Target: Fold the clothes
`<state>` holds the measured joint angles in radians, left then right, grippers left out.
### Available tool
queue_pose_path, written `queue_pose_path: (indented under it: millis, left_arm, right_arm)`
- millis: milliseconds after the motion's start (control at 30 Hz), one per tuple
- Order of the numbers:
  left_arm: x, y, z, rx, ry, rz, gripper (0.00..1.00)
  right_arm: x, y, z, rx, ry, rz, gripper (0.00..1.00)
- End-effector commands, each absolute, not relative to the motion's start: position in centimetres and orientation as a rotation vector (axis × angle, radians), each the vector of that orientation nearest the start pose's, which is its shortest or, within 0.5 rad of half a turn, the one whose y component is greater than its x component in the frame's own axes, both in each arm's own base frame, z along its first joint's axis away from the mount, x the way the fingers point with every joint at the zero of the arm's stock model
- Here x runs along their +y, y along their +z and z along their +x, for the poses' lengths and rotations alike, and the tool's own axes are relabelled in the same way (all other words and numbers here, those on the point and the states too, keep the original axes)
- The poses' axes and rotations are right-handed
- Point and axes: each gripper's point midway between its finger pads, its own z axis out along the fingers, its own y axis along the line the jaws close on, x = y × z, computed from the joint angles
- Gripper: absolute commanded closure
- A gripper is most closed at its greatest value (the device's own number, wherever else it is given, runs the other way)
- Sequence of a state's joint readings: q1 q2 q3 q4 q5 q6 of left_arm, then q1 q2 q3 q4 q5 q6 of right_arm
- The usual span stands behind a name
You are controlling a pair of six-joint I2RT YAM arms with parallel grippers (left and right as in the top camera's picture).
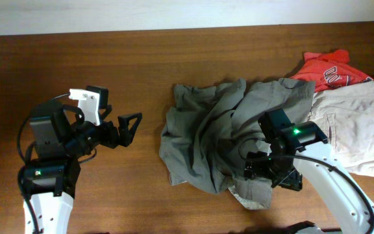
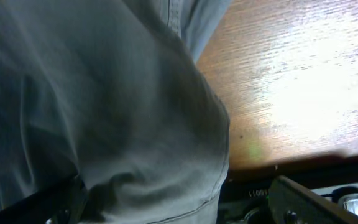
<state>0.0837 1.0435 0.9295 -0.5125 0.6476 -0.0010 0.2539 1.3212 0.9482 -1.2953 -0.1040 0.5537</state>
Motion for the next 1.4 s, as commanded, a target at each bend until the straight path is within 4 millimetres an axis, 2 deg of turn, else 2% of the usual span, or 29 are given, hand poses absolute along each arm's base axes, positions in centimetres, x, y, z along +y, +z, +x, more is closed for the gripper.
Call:
queue_pose_path:
  millis: [0,267,300,333,400,433,533,567,667,833,933,1000,1133,1367]
  left_arm:
    - [-7.8,26.2,31.7,2.073,-0.648,0.299,0.01]
    - [-7.8,26.2,31.7,2.073,-0.649,0.299,0.01]
    - [-7.8,26.2,31.7,2.073,-0.649,0.300,0.01]
    - [-7.8,26.2,31.7,2.072,-0.649,0.300,0.01]
    - [-8.0,26.2,31.7,2.071,-0.651,0.306,0.01]
    - [-8.1,26.2,31.6,2.071,-0.653,0.309,0.01]
    - [-8.4,26.2,31.6,2.069,-0.659,0.322,0.01]
    - [-8.6,26.2,31.5,2.069,-0.662,0.326,0.01]
    - [-8.7,26.2,31.5,2.069,-0.663,0.330,0.01]
    - [-8.7,26.2,31.5,2.068,-0.665,0.331,0.01]
    - [-9.1,26.3,31.2,2.066,-0.700,0.346,0.01]
    - [-9.5,26.3,30.8,2.065,-0.733,0.359,0.01]
    - [-10.3,25.9,30.2,2.090,-0.761,0.374,0.01]
    - [-14.2,24.6,27.5,2.154,-0.857,0.510,0.01]
  right_arm:
    - [6.3,8.6,16.9,3.230,0.103,0.557,0.01]
    - [7.2,4.6,16.5,3.208,0.216,0.611,0.01]
    - [7.5,4.3,16.4,3.211,0.243,0.611,0.09]
    - [7.8,4.2,16.5,3.207,0.270,0.608,0.25]
    - [8.5,4.6,17.0,3.195,0.340,0.573,0.66]
    - [9.0,5.0,17.5,3.181,0.389,0.527,0.80]
    - [10.2,7.5,19.4,3.110,0.499,0.408,0.94]
    - [10.5,8.6,20.1,3.077,0.516,0.367,0.96]
    - [11.2,13.7,22.9,2.931,0.566,0.242,0.96]
    - [12.2,23.8,27.3,2.634,0.618,0.079,0.96]
    - [12.5,28.0,28.8,2.510,0.643,0.049,0.96]
    - [12.7,29.4,29.3,2.464,0.651,0.040,0.96]
    - [12.9,30.6,30.4,2.398,0.663,0.027,0.96]
    - [13.4,33.1,32.6,2.273,0.741,0.144,0.96]
